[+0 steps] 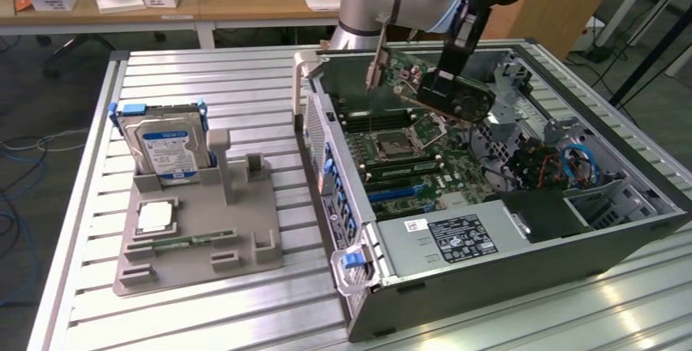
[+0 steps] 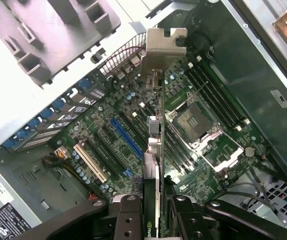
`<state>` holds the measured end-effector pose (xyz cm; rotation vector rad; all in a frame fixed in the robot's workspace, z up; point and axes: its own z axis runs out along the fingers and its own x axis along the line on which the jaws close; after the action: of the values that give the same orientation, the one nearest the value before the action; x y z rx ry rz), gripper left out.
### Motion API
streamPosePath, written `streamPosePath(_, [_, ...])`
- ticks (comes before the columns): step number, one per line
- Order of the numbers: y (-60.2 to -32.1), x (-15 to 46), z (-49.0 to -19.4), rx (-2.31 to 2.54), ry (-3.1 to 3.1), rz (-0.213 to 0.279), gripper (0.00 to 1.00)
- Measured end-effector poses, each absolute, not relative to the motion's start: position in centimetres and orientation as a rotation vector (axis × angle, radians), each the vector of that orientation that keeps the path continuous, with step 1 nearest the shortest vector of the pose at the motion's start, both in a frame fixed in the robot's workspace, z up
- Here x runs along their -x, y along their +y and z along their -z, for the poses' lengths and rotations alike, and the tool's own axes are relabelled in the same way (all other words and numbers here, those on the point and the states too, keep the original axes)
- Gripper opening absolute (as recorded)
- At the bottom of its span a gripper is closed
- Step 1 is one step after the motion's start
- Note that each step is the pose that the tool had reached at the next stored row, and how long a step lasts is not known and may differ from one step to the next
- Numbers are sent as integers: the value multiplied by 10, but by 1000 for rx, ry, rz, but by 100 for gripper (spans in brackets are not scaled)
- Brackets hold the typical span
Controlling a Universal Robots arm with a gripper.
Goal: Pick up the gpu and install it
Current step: 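Insert the gpu into the slot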
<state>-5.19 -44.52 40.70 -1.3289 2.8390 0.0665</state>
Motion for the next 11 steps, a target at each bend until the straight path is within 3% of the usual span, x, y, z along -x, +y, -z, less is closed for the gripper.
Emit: streamPosePath(11, [-445, 52, -407, 1454, 2779, -67, 26])
